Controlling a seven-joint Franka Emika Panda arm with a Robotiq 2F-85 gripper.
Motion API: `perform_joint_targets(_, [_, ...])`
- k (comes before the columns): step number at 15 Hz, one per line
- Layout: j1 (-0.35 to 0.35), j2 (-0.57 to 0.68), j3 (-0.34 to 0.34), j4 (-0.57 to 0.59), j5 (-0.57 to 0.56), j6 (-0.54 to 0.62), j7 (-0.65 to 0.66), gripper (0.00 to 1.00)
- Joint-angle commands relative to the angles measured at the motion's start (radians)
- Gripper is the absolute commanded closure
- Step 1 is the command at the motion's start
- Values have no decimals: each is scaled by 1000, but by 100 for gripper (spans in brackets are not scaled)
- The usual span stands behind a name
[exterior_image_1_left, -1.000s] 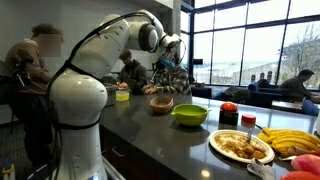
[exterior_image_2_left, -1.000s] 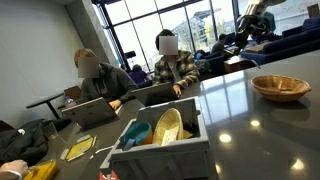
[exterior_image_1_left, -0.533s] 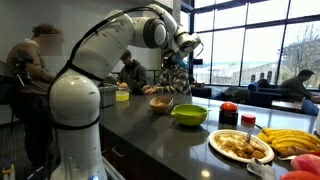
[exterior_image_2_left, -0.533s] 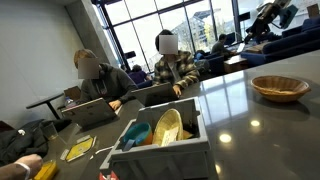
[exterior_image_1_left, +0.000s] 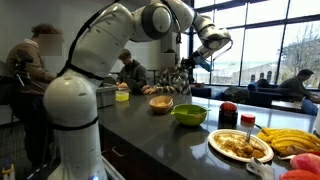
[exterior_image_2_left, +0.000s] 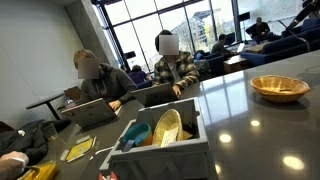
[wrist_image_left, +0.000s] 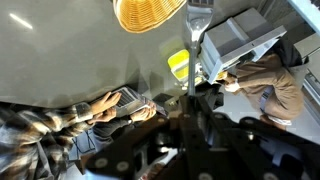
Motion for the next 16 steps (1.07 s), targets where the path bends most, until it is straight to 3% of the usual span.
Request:
perform_joint_targets(1, [2, -44, -68, -85, 56, -11, -43, 97])
perform_joint_targets(7, [21, -28, -147, -81, 14, -28, -4, 97])
perform_joint_targets(16, [13, -46, -218, -82, -187, -94, 54, 97])
